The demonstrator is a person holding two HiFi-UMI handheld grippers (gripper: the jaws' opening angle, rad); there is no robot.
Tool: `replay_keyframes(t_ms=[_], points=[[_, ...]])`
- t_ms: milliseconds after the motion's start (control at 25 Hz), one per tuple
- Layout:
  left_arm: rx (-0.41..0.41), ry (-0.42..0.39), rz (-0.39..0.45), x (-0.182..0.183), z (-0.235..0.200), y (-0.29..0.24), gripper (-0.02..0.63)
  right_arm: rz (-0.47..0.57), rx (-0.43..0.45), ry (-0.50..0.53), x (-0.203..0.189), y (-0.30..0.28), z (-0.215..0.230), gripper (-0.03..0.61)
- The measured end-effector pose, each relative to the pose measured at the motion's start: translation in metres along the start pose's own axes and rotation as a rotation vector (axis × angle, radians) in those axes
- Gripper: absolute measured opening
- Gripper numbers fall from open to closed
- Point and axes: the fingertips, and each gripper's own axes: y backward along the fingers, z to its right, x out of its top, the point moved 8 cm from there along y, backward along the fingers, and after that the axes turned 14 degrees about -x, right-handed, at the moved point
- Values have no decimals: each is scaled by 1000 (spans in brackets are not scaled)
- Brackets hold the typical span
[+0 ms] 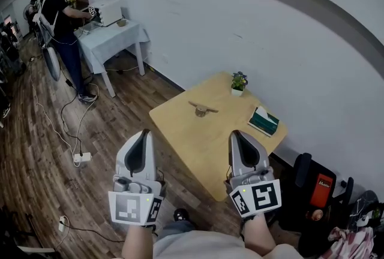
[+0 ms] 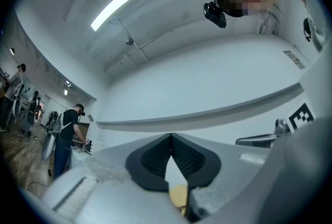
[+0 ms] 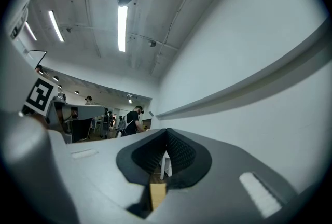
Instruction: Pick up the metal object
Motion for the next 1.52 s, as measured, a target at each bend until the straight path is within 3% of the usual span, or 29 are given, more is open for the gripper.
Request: replay_keyframes(t_ms=[280, 600, 1080, 1520], points=[[-27, 30, -1, -15, -41, -10, 6, -13, -29, 9, -12, -26, -23, 2], [-57, 66, -5, -32, -58, -18, 6, -36, -67, 24, -22, -35, -29, 2], [-68, 67, -21, -49, -76, -52, 6, -39, -90, 27, -31, -68, -15, 2], [-98, 55, -41, -70, -99, -120, 6, -33, -117, 7, -46, -130, 15, 2]])
